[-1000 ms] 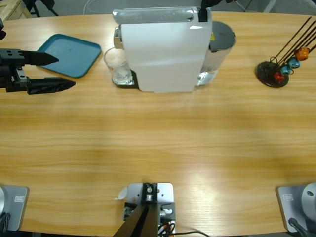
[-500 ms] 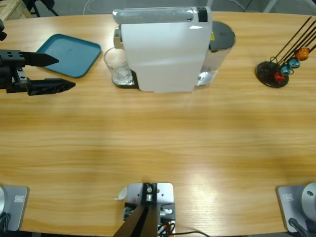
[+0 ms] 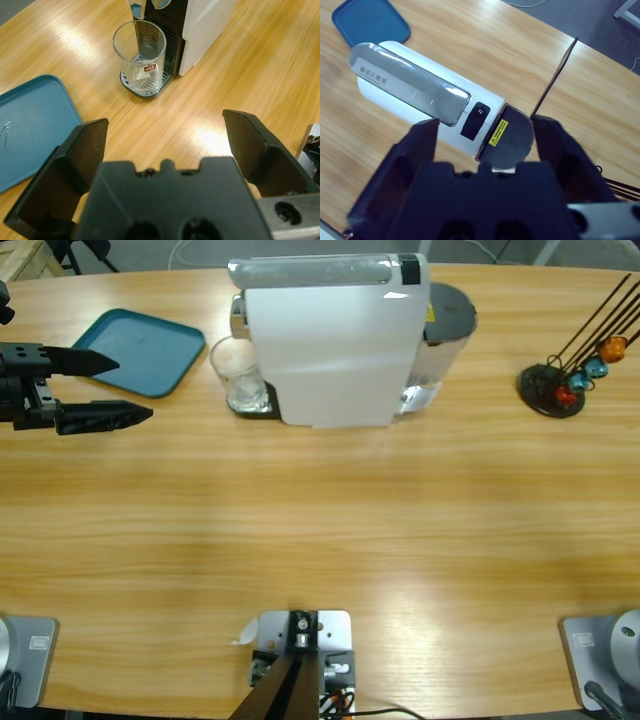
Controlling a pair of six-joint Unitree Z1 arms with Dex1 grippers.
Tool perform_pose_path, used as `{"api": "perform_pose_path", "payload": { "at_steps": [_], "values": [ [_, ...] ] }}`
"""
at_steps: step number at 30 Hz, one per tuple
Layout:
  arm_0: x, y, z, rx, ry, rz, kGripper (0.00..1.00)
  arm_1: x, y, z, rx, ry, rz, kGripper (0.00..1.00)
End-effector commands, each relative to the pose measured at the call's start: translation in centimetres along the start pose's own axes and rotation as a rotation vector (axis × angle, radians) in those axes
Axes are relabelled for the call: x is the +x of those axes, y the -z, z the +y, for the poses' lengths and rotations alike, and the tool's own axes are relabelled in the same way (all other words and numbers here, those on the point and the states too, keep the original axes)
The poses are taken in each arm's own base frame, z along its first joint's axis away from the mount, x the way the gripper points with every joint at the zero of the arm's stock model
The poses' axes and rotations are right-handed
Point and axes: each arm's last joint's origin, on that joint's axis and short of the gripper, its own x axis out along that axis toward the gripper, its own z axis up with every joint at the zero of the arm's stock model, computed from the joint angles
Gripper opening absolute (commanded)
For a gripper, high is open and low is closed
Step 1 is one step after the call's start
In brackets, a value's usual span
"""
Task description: Pour coffee
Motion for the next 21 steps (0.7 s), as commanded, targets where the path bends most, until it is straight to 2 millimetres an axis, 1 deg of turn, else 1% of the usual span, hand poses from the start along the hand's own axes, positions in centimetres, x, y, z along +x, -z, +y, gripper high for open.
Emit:
{"api": "perform_pose_path", "payload": {
  "at_steps": [1,4,9,12,15,18,21],
  "values": [
    [0.4,1.0,-0.3,0.007,0.004,0.028,1.000,0.5,0.6,0.3,-0.010,-0.004,0.048,1.000],
    [0.0,1.0,-0.5,0.013,0.000,0.016,1.000,0.6,0.7,0.4,-0.011,-0.009,0.056,1.000],
    [0.0,1.0,-0.5,0.012,-0.003,0.019,1.000,0.9,0.8,0.5,-0.014,-0.012,0.064,1.000],
    [0.0,1.0,-0.5,0.011,-0.004,0.016,1.000,0.7,0.7,0.5,-0.014,-0.010,0.062,1.000],
    [0.0,1.1,-0.5,0.010,-0.003,0.018,1.000,-0.1,0.8,0.4,-0.013,-0.012,0.058,1.000],
    [-0.3,1.1,-0.7,0.010,-0.003,0.008,1.000,-1.5,1.1,0.4,-0.015,-0.018,0.046,1.000],
    [-0.4,1.3,-0.7,0.010,-0.005,0.010,1.000,-2.1,1.4,0.4,-0.016,-0.019,0.045,1.000]
  ]
}}
